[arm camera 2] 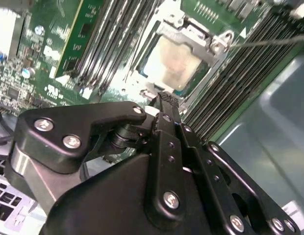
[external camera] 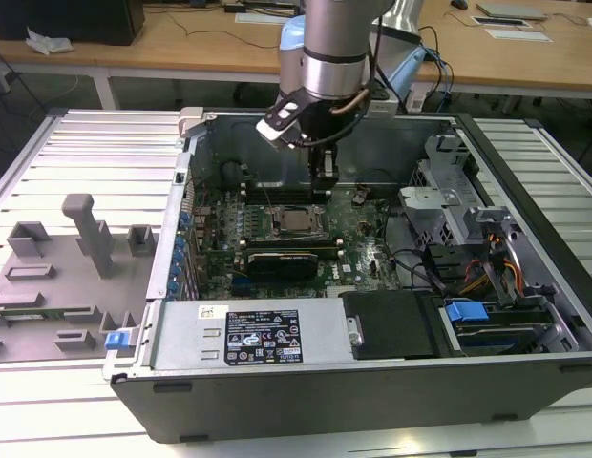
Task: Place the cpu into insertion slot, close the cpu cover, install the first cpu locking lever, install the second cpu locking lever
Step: 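Close the cpu cover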
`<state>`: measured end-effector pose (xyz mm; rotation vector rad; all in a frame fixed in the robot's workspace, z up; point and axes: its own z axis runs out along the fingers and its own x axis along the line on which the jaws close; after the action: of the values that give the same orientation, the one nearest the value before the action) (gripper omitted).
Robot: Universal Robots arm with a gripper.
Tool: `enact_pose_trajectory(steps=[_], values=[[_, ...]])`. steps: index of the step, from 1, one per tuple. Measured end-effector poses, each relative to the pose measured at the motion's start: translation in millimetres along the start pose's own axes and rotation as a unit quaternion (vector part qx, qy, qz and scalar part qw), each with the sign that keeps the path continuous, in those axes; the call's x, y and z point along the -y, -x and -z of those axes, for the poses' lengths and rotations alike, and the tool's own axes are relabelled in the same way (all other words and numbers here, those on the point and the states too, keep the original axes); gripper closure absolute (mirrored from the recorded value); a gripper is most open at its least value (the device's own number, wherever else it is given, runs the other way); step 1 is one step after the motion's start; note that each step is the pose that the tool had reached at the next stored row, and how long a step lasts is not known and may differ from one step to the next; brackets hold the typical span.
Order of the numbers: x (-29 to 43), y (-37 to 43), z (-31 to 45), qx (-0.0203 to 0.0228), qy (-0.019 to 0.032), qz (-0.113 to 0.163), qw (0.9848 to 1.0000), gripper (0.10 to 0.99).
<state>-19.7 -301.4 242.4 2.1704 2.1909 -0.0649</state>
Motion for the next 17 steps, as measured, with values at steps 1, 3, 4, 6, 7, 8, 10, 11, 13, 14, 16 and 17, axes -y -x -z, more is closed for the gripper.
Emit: enact_pose_trajectory(steps=[1, 3, 4, 6, 7, 8, 10, 11, 13, 14, 16, 17], values=[[6.4, 0.0, -0.7, 0.0, 0.0025, 0.0, 1.0, 0.98], [11.8, 0.2, -1.5, 0.0, 0.0042, 0.0, 1.0, 0.98], [15.2, 0.6, -2.2, 0.0, 0.0052, 0.0, 1.0, 0.98], [19.7, 1.7, -3.6, 0.0001, 0.0063, 0.0, 1.0, 0.98], [21.6, 2.7, -4.6, 0.0001, 0.0068, -0.001, 1.0, 0.98], [22.9, 3.5, -5.5, 0.0, 0.0071, -0.001, 1.0, 0.98], [25.1, 4.8, -7.3, -0.0001, 0.0079, -0.001, 1.0, 0.98], [26.2, 5.7, -8.3, -0.0016, 0.0085, -0.001, 1.0, 0.98], [27.3, 6.7, -9.4, -0.0096, 0.0096, -0.001, 0.9999, 0.98], [28.0, 7.4, -10.1, -0.0162, 0.0103, -0.001, 0.9998, 0.98], [28.2, 8.8, -11.5, -0.0223, 0.0106, -0.001, 0.9997, 0.98], [28.2, 9.5, -12.4, -0.0238, 0.0107, -0.002, 0.9997, 0.98]])
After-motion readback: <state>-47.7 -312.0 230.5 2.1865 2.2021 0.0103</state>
